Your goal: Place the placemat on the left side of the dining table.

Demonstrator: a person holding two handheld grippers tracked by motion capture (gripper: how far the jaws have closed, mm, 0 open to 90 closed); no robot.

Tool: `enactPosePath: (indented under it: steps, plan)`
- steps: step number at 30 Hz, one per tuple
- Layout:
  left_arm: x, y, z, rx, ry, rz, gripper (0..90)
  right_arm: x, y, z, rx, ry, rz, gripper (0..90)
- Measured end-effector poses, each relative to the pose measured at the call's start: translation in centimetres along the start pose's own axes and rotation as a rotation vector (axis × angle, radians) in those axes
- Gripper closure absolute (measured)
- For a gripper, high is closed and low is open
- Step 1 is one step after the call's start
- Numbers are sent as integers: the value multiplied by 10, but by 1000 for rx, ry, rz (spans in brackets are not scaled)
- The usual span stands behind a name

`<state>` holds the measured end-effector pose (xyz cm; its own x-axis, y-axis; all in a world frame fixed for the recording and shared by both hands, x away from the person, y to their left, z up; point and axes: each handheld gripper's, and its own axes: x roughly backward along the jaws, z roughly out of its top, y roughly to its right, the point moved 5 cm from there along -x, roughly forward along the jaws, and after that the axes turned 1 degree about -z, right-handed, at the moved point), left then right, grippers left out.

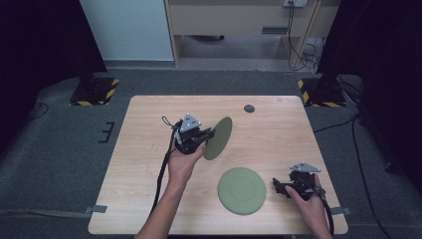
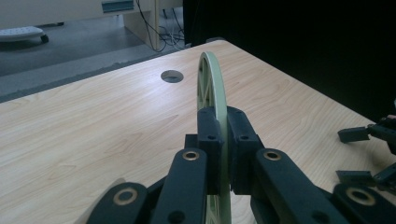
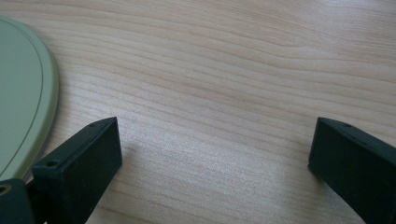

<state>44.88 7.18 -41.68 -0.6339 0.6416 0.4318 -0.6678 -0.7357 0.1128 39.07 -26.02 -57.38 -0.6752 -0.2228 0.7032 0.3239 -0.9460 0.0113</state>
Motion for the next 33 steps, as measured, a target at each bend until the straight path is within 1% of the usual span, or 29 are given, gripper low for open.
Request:
enactPosePath:
  steps: [10,17,18,26,32,33]
  plan:
    - [8,-13,6,9,6,31,857,0,0,0,-1,-1,-1,26]
    - [11,-21,6,12,3,50,857,0,0,0,-2,-1,-2,25]
    - [12,-22,6,14,8,58,857,0,0,0,-2,-1,-2,25]
    - [19,-28,5,17,14,70,857,-1,0,0,1,-1,-1,24]
    - [25,-35,5,20,18,95,857,-1,0,0,0,-1,-1,24]
    - [26,-36,5,26,22,93,857,-1,0,0,0,-1,-1,23]
